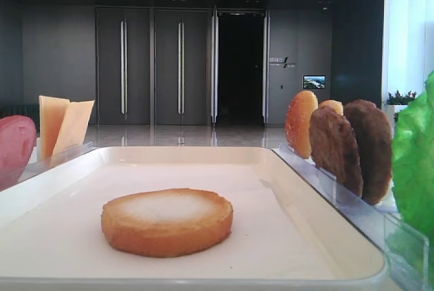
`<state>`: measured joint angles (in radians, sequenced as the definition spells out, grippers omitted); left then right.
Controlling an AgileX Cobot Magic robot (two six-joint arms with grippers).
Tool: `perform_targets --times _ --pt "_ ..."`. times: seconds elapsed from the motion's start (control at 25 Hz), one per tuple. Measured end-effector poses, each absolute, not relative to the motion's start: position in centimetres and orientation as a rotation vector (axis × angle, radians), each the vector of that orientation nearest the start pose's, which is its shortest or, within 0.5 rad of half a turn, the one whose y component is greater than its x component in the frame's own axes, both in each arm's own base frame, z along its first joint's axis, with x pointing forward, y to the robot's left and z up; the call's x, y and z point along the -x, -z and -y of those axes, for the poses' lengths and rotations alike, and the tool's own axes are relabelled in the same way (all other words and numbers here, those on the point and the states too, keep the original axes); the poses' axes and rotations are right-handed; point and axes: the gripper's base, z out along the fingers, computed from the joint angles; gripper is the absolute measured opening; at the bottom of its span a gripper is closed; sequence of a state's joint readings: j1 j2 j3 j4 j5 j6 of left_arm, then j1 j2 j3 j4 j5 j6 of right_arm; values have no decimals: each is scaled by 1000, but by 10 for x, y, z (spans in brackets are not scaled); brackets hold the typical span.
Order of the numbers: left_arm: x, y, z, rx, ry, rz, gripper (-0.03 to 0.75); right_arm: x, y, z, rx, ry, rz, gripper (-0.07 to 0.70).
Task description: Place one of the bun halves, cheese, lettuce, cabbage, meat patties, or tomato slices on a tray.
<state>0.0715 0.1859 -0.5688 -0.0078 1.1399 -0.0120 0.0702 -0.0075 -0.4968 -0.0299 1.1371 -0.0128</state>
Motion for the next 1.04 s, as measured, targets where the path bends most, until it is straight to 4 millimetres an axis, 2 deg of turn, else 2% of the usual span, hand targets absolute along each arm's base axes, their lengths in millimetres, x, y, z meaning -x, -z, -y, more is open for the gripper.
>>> perform_targets --times 0.16,0.36,1.04 --pt "-8 -267 0 92 -21 -2217 408 9 -270 3 85 2 -2114 538" --pt "6 -266 1 86 -22 -2107 408 9 -270 3 85 0 -2114 538" --pt "6 -266 2 86 -20 -2104 408 9 -270 3 85 0 -2114 538"
